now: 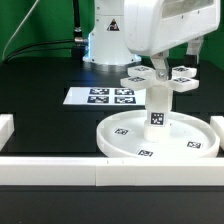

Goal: Assemble round table

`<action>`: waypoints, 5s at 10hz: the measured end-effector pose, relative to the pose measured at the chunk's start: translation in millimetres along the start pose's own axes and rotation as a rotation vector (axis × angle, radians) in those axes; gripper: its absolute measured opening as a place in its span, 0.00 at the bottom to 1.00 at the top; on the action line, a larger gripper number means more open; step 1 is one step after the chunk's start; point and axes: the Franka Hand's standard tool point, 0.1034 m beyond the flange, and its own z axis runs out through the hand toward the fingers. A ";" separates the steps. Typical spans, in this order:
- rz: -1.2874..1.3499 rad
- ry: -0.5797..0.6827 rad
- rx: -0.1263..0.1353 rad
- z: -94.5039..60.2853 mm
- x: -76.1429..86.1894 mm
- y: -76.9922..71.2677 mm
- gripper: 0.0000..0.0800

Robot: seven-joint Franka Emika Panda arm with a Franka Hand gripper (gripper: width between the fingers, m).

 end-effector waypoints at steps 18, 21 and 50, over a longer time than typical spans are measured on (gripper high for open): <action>-0.365 -0.037 0.010 13.8 -35.5 -3.2 0.81; -0.365 -0.038 0.013 15.4 -35.3 -4.1 0.81; 1.807 0.039 0.078 19.4 -34.7 -9.5 0.56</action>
Offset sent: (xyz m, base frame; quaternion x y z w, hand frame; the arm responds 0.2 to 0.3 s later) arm -0.0088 -0.0025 0.0081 0.0063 -0.0073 -0.2544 0.9671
